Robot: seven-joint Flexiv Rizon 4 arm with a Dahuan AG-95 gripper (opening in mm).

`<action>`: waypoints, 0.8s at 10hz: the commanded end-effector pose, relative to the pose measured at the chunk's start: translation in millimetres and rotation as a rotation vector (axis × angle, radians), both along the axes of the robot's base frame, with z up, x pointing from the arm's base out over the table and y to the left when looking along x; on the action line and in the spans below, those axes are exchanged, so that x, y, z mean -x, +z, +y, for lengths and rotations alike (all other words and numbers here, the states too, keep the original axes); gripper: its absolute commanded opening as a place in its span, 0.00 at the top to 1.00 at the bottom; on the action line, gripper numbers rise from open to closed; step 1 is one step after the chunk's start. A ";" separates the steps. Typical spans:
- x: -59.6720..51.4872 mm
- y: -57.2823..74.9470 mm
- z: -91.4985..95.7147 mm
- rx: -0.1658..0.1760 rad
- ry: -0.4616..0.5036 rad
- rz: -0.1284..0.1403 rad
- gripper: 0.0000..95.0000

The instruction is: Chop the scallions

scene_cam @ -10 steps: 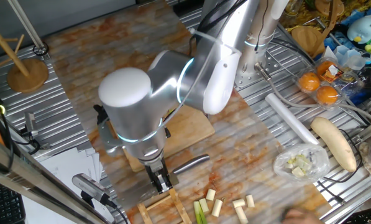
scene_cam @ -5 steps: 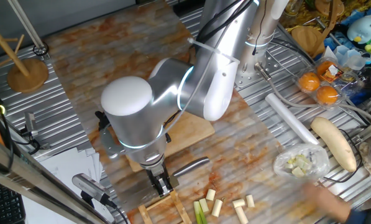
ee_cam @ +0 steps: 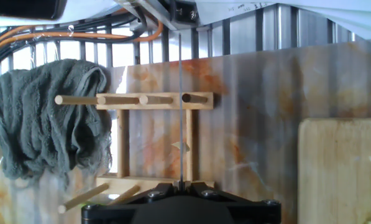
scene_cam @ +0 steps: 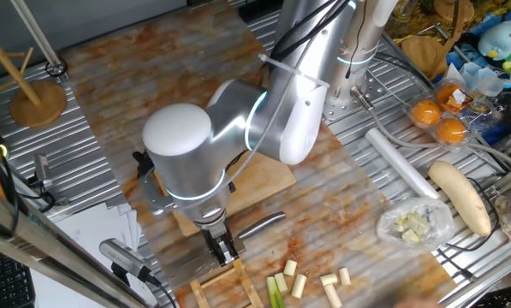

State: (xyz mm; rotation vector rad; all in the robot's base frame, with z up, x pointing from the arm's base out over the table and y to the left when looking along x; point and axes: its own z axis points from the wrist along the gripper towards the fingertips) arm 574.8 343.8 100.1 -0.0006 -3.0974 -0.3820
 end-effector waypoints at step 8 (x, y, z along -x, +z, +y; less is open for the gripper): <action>3.6 -28.4 -12.6 0.047 0.037 -0.001 1.00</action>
